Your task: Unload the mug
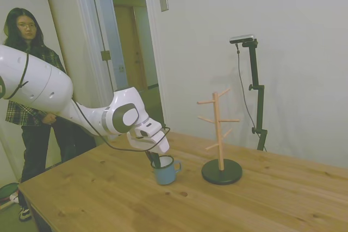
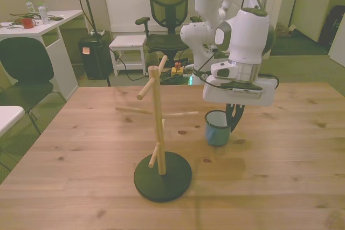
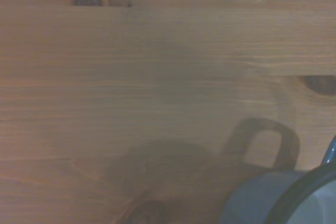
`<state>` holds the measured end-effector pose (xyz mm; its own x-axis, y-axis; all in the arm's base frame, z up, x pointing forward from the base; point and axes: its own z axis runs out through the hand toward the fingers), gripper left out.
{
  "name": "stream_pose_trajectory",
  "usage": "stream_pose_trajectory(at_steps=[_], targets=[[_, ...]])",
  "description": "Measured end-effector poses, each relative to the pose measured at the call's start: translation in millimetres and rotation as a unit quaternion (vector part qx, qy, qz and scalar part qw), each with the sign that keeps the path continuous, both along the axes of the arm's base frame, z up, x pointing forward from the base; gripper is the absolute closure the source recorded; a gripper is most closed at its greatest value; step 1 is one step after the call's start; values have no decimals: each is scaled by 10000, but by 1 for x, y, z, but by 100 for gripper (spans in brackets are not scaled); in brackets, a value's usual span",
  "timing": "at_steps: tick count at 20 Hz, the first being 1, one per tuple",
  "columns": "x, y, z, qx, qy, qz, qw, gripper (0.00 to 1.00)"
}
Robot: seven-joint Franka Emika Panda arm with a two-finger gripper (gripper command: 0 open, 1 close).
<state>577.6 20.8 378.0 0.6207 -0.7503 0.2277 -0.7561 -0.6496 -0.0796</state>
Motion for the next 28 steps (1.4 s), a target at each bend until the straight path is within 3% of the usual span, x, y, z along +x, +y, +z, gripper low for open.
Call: stream_pose_trajectory(at_steps=[4,5,20,28], targets=[[0,0,-1,67,8,-55,10000,100],[0,0,-1,71,9,-58,10000,0],[-1,0,2,116,-21,-76,9999,0],[-13,-9,30,85,-162,-74,9998,0]])
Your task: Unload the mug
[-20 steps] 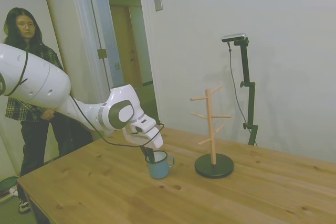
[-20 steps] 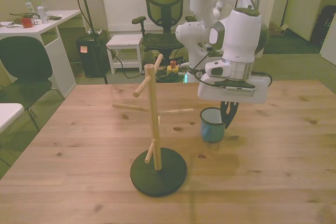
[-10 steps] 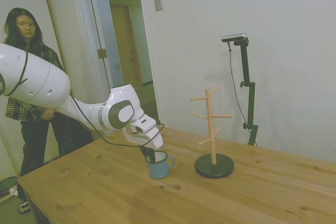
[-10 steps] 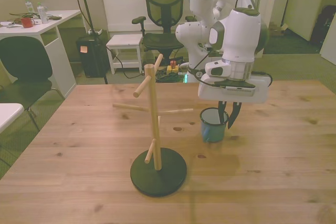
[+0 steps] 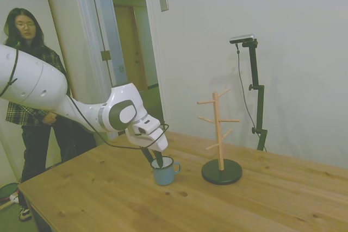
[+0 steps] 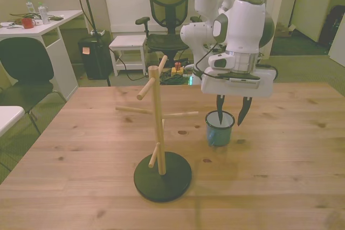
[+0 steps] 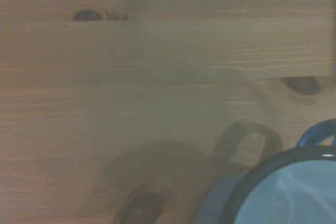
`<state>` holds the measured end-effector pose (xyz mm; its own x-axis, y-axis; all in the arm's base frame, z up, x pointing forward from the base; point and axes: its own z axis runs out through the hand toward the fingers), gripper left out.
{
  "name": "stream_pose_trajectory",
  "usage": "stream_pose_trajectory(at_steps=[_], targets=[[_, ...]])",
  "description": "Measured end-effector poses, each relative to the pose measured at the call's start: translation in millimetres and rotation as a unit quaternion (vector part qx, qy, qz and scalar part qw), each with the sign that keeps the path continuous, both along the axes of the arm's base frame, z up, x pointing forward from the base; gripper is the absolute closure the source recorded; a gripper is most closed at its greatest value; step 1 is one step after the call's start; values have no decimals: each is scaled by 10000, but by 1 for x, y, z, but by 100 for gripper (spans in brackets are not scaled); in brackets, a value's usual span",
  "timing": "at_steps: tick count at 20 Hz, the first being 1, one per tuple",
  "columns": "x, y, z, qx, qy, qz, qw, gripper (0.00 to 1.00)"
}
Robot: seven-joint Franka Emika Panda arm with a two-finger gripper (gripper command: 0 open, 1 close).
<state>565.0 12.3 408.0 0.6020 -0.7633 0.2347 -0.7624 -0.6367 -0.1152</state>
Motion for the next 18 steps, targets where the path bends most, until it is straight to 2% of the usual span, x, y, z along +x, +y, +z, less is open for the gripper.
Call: stream_pose_trajectory(at_steps=[7,11,18], targets=[[-20,-9,48,-73,-133,142,9998,0],[-28,-2,74,78,-215,312,9993,0],[-29,24,95,362,-126,512,9980,0]])
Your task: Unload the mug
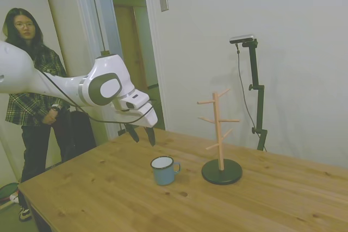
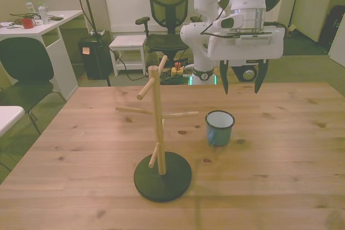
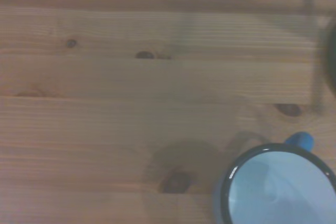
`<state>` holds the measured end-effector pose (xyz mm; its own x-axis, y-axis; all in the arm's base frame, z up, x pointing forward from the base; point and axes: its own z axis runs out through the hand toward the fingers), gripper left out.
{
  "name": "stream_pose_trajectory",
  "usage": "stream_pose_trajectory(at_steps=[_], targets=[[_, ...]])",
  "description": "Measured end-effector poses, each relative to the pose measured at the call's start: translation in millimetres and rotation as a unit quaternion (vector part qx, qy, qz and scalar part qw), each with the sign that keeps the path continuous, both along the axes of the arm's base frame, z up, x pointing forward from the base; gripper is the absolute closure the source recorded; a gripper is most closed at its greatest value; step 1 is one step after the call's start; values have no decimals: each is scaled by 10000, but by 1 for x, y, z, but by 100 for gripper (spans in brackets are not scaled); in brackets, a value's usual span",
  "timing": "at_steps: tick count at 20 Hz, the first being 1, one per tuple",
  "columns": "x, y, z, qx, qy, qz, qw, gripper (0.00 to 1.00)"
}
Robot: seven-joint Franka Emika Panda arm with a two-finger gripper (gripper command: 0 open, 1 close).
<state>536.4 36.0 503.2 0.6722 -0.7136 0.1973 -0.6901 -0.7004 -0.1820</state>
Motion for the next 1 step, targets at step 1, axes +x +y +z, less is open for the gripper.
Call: stream_pose_trajectory(at_steps=[1], targets=[[0,4,2,32,34,23,10000,0]])
